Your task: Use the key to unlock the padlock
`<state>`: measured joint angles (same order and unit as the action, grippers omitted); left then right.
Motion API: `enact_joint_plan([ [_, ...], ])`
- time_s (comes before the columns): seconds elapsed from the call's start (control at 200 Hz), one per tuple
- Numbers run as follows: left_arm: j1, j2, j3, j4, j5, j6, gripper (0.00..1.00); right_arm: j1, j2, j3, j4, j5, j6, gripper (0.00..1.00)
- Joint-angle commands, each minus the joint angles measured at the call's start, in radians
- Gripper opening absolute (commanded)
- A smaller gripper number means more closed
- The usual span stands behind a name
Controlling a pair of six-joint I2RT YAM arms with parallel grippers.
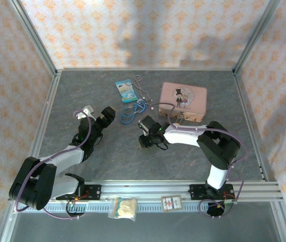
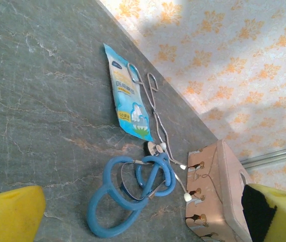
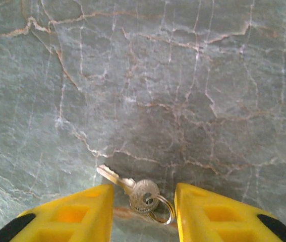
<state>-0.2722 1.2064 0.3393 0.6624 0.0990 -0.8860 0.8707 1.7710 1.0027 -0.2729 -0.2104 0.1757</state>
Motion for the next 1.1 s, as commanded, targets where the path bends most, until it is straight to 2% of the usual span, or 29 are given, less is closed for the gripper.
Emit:
enact_joint_plan([
  [0.0,0.005,-0.015,0.012,0.014,0.003,-0.002,0.99,0.014,-0.013,-0.029,-0.102,0.046,0.019,0.37],
  [0.11,0.005,-0.009,0.021,0.016,0.012,-0.003,0.99,0.025,0.008,-0.018,-0.101,0.05,0.02,0.36],
  [0.175,0.005,-0.008,0.023,0.014,0.013,-0.002,0.99,0.028,0.017,-0.017,-0.091,0.053,0.02,0.32],
  [0.305,0.005,-0.007,0.021,0.02,0.024,-0.004,0.99,0.028,0.035,-0.01,-0.078,0.058,0.031,0.16],
  [0.445,0.004,-0.008,0.018,0.014,0.027,-0.042,0.99,0.028,0.017,-0.007,-0.052,0.039,0.058,0.07],
  [0.495,0.002,-0.015,0.006,0.025,0.022,-0.067,0.99,0.025,0.0,-0.009,-0.037,0.031,0.068,0.0],
  [0.576,-0.002,-0.023,-0.026,0.09,0.025,-0.125,0.99,0.007,-0.037,-0.02,-0.001,0.003,0.091,0.0],
  [0.726,-0.025,-0.012,-0.054,0.203,0.07,-0.208,0.98,-0.069,-0.124,-0.055,0.095,-0.14,0.151,0.0],
  [0.846,-0.074,0.004,-0.05,0.241,0.063,-0.26,0.96,-0.122,-0.19,-0.079,0.171,-0.217,0.207,0.0],
  [0.986,-0.152,0.049,-0.028,0.294,0.061,-0.304,0.94,-0.141,-0.239,-0.076,0.225,-0.222,0.262,0.0],
  [1.096,-0.202,0.103,-0.006,0.368,0.069,-0.303,0.86,-0.141,-0.275,-0.09,0.278,-0.203,0.308,0.0],
])
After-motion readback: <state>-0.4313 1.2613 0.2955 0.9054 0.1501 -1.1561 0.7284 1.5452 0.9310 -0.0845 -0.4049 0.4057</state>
